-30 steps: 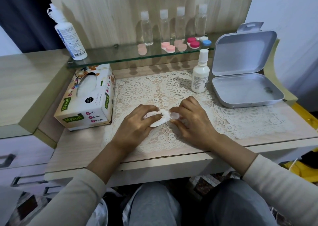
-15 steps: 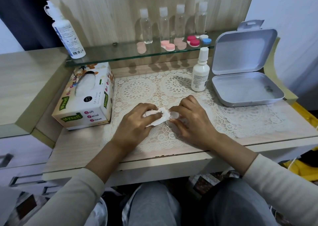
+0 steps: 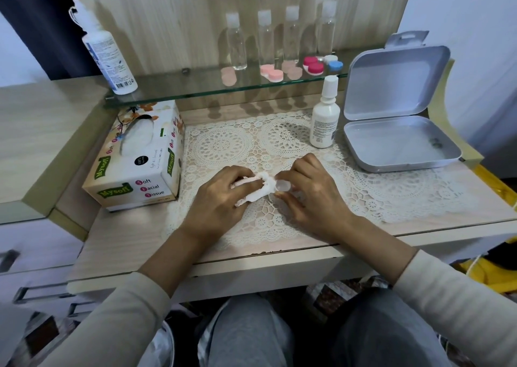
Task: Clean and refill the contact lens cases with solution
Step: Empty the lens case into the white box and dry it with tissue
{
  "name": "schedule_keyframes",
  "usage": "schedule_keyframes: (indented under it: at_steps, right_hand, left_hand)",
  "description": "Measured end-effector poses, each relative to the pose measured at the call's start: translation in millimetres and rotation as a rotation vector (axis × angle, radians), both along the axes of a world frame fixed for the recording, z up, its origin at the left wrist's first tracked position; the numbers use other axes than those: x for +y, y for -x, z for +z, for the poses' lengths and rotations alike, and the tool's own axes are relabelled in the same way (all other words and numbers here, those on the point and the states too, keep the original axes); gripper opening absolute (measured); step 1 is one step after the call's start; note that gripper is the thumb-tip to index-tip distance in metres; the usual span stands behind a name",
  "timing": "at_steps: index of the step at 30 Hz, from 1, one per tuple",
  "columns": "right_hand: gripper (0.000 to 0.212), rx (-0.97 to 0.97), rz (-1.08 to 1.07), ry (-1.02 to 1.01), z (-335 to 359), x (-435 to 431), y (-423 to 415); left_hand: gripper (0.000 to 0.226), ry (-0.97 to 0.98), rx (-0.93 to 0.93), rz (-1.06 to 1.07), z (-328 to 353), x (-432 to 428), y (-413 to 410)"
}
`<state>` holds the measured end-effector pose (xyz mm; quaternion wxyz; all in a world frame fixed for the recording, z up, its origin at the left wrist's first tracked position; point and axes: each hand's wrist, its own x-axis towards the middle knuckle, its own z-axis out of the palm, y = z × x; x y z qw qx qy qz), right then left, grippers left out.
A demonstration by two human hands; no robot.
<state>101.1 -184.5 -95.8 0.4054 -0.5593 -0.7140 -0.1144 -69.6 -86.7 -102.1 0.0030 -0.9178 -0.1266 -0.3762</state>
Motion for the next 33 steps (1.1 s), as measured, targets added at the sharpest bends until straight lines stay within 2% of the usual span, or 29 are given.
schedule_keyframes:
  at_steps: [6,12,15,17,19,22,25,29,33]
  right_hand:
    - [0.018,-0.034,0.025,0.026,-2,1,-1]
    - [0.018,-0.007,0.008,0.042,-2,1,0]
    - [0.023,0.053,-0.039,0.059,-2,1,-2]
    - [0.025,0.087,-0.072,0.068,-2,1,-3]
    - [0.030,0.101,-0.077,0.082,-2,1,-3]
    - [0.030,0.120,-0.070,0.077,0,2,-1]
    - [0.028,0.142,-0.058,0.055,5,3,1]
    - [0.035,0.155,-0.040,0.038,10,4,6]
    - [0.047,0.278,0.015,0.096,15,-2,7]
  left_hand:
    - [0.012,0.069,-0.024,-0.054,2,-2,-1]
    - [0.022,0.126,-0.075,-0.029,3,-4,-1]
    - [0.016,0.170,-0.110,-0.016,6,-7,2]
    - [0.021,0.215,-0.116,0.000,9,-12,5]
    - [0.028,0.377,-0.182,0.072,15,-18,8]
    - [0.023,0.583,-0.284,0.110,22,-24,8]
    - [0.023,0.755,-0.263,0.047,28,-26,1]
    - [0.021,1.176,-0.252,0.016,34,-29,-8]
    - [0.015,1.240,-0.294,-0.003,43,-34,-9]
